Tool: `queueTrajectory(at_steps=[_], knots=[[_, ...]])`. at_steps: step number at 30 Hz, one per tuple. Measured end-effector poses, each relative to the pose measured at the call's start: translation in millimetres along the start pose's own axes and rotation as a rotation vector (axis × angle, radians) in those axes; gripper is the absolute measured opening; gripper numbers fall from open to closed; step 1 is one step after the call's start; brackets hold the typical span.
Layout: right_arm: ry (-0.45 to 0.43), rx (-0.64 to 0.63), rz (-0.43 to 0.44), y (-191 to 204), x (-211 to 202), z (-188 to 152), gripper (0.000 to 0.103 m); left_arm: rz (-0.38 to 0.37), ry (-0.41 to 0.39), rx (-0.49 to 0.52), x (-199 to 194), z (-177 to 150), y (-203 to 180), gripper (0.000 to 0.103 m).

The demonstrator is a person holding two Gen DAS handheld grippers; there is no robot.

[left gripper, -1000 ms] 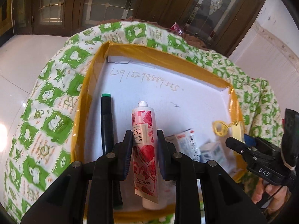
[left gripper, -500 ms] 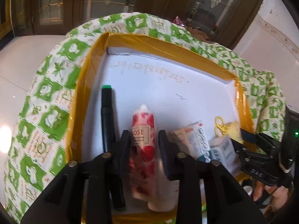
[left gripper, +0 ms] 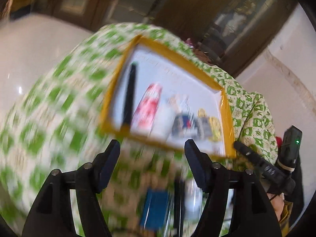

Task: Organize rigid objects
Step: 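Withdraw both grippers from the tray toward the remaining items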

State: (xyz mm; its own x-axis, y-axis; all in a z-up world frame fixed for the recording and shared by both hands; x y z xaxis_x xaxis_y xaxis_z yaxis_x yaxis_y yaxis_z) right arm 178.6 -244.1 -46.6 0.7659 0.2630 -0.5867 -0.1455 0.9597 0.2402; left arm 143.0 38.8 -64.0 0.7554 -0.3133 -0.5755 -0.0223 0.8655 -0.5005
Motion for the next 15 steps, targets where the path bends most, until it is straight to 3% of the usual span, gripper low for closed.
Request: queueTrajectory(at_steps=[3, 7, 15], knots=[[-0.020, 0.029, 0.022, 4, -24, -8, 0.084, -0.010, 0.020, -0.095, -12, -17, 5, 0.067], [-0.002, 0.059, 0.045, 8, -47, -23, 0.085, 0.025, 0.002, -0.013, -24, -28, -6, 0.068], [0.019, 0.068, 0.070, 10, -80, -48, 0.085, 0.022, 0.105, 0.127, -22, -73, -28, 0.069]])
Point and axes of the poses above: each gripper's, at about its wrist camera, not at the fingertips, and x roughly the way its jaws point, y to its left, z to its top, the point moved 7 cm from there along x, roughly the way its jaws point, and after that the axes turned 13 degrees about -y, right-handed, at the moved point
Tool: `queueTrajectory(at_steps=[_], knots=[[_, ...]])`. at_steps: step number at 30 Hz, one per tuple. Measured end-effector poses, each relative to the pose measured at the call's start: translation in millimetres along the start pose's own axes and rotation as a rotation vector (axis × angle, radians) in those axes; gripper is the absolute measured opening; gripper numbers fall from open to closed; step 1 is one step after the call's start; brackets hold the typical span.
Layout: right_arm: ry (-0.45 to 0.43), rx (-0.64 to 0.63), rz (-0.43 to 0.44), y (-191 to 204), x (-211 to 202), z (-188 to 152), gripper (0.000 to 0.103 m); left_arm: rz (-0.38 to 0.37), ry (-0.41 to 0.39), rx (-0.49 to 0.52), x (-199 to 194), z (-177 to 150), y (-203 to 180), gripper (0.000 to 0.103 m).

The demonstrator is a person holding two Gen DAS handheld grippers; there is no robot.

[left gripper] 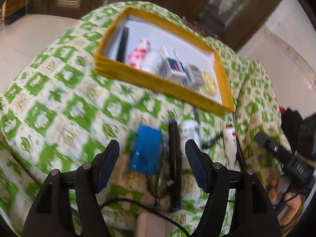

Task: Organize rigid objects
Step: 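Withdraw both grippers from the tray toward the remaining items, then grasp the black marker with the left gripper while the right grasps the green-labelled white bottle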

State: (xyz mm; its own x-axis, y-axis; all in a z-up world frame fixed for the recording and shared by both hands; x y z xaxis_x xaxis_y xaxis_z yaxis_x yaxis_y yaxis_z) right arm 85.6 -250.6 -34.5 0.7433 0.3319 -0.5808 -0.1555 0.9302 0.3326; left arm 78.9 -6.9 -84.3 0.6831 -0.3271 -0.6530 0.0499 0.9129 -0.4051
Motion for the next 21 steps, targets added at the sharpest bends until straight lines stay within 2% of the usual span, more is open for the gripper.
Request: queueTrajectory(at_steps=[6, 7, 8, 9, 11, 14, 17, 19, 21], knots=[[0.003, 0.032, -0.014, -8, 1, -1, 0.085, -0.099, -0.007, 0.055, -7, -10, -23, 0.068], [0.008, 0.037, -0.016, -10, 1, -3, 0.085, -0.120, -0.013, 0.070, -7, -10, -28, 0.065], [0.013, 0.042, -0.018, -11, 3, -4, 0.085, -0.138, -0.012, 0.085, -7, -11, -33, 0.054], [0.018, 0.046, -0.020, -12, 3, -5, 0.085, -0.144, -0.005, 0.094, -5, -11, -36, 0.049], [0.024, 0.048, -0.020, -12, 4, -6, 0.085, -0.154, 0.035, 0.115, 2, -16, -41, 0.039], [0.025, 0.042, -0.018, -11, 5, -7, 0.085, -0.147, 0.090, 0.169, 13, -25, -50, 0.032], [0.027, 0.041, -0.019, -11, 5, -7, 0.085, -0.079, 0.183, 0.215, 31, -41, -48, 0.032], [0.029, 0.045, -0.020, -11, 6, -8, 0.085, -0.021, 0.263, 0.227, 46, -51, -44, 0.022], [0.031, 0.044, -0.021, -11, 6, -8, 0.085, -0.007, 0.273, 0.242, 50, -53, -46, 0.022]])
Point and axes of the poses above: each gripper's, at about its wrist camera, not at the fingertips, and x roughly the way its jaws point, y to its left, z to its top, the point moved 7 cm from there along x, roughly the way its jaws point, and after that the axes turned 13 degrees about -y, right-handed, at the moved point
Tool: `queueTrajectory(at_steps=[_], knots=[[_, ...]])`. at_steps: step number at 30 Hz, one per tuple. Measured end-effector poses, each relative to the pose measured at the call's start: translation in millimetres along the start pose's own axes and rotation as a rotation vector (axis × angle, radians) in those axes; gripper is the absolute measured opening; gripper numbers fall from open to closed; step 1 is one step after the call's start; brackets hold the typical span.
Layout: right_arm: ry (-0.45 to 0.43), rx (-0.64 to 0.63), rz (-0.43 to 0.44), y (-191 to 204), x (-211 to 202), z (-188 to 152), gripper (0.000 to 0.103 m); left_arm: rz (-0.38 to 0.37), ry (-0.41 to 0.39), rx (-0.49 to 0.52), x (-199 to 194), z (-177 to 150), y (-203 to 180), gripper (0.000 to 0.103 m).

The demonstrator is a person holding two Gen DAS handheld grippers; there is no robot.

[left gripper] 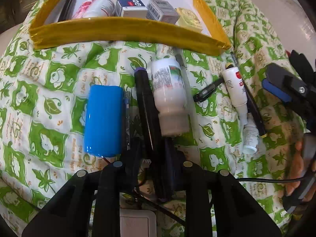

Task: Organize rigid objects
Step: 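Grasp the black marker with the left gripper while the right grasps the green-labelled white bottle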

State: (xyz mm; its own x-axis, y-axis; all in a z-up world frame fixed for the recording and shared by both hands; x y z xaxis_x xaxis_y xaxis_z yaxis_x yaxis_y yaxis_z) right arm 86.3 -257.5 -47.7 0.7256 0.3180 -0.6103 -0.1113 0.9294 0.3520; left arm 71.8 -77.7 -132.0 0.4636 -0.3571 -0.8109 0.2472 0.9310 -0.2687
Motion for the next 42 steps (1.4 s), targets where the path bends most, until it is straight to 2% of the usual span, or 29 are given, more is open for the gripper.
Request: queueTrajectory(at_steps=[6, 8, 10, 14, 19, 23, 25, 27, 29, 31, 33, 38, 42], knots=[[0.014, -0.019, -0.005, 3, 4, -4, 0.085, -0.012, -0.031, -0.014, -4, 4, -3, 0.016], [0.019, -0.035, -0.001, 6, 6, -6, 0.085, -0.035, -0.087, -0.059, -15, 11, 3, 0.015], [0.021, -0.055, 0.000, 10, 6, -7, 0.085, -0.089, -0.161, -0.132, -30, 19, 11, 0.014], [0.046, -0.072, 0.015, 17, 11, -11, 0.085, -0.121, -0.221, -0.245, -42, 24, 29, 0.014], [0.136, 0.007, 0.093, 35, 27, -16, 0.061, -0.115, -0.246, -0.289, -46, 27, 39, 0.014], [0.238, 0.172, 0.178, 50, 46, -26, 0.056, -0.101, -0.313, -0.339, -60, 31, 61, 0.014], [0.284, 0.190, 0.177, 58, 60, -32, 0.056, -0.078, -0.344, -0.374, -64, 34, 70, 0.014], [0.312, 0.194, 0.141, 61, 76, -38, 0.056, -0.073, -0.355, -0.404, -66, 35, 77, 0.014], [0.344, 0.224, 0.133, 63, 91, -44, 0.055, -0.067, -0.342, -0.414, -63, 33, 80, 0.014], [0.377, 0.226, 0.115, 63, 107, -53, 0.049, -0.058, -0.328, -0.394, -61, 32, 79, 0.014], [0.354, 0.172, 0.092, 61, 111, -53, 0.036, -0.054, -0.316, -0.372, -58, 31, 74, 0.014], [0.295, 0.054, 0.095, 62, 87, -52, 0.036, -0.044, -0.310, -0.355, -53, 33, 65, 0.014], [0.257, 0.013, 0.109, 56, 57, -55, 0.035, -0.036, -0.315, -0.347, -55, 32, 64, 0.014]])
Point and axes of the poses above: each gripper's, at about its wrist camera, not at the fingertips, and x roughly the way its jaws point, y to its left, z to its top, the point moved 7 cm from there along x, roughly the way its jaws point, and after that the axes turned 13 degrees about -y, right-handed, at the moved point
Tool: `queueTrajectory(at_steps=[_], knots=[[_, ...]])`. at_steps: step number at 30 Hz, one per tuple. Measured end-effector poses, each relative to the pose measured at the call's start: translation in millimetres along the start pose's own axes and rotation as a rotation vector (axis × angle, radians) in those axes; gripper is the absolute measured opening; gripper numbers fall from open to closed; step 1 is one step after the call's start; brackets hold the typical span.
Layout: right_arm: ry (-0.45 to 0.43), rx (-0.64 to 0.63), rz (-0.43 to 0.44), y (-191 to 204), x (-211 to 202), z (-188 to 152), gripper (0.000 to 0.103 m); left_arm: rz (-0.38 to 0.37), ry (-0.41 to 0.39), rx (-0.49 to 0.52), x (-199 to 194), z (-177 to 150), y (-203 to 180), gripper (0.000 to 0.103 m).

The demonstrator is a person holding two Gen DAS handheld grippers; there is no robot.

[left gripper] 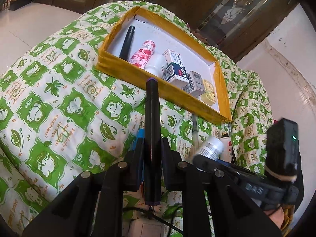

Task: Organize rigid objects
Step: 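Grasp the black marker with the left gripper while the right grasps the green-labelled white bottle, then lift the marker and bottle and carry both over the tray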

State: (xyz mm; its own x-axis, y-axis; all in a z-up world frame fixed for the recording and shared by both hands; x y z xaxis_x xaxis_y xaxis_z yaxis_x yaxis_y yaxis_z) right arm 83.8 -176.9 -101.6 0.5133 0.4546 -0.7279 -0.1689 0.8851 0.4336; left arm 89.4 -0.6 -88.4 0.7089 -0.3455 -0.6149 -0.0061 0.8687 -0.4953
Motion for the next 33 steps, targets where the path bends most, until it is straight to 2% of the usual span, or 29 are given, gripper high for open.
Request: queueTrajectory(at_steps=[13, 21, 33], knots=[[-0.049, -0.054, -0.016, 4, -23, -9, 0.035, 0.024, -0.046, 0.138, -24, -13, -17, 0.014], [-0.096, -0.067, -0.027, 5, -37, -9, 0.035, 0.036, -0.046, 0.123, -32, -17, -13, 0.014], [-0.120, -0.053, -0.028, 0, -46, -8, 0.035, 0.031, -0.047, 0.163, -34, -15, -23, 0.014]])
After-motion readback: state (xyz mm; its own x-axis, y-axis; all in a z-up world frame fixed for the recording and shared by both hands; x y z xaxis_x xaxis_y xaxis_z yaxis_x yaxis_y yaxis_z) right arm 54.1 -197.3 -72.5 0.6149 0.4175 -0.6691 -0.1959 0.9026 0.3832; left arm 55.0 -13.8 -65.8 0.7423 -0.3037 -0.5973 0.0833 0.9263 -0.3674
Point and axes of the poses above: each gripper's, at about its wrist camera, not at the fingertips, and x roughly the way its jaws point, y to its left, z to its top, the point moved 7 cm from there along x, roughly the way its jaws point, and after that the axes turned 13 degrees about -y, right-handed, at the moved point
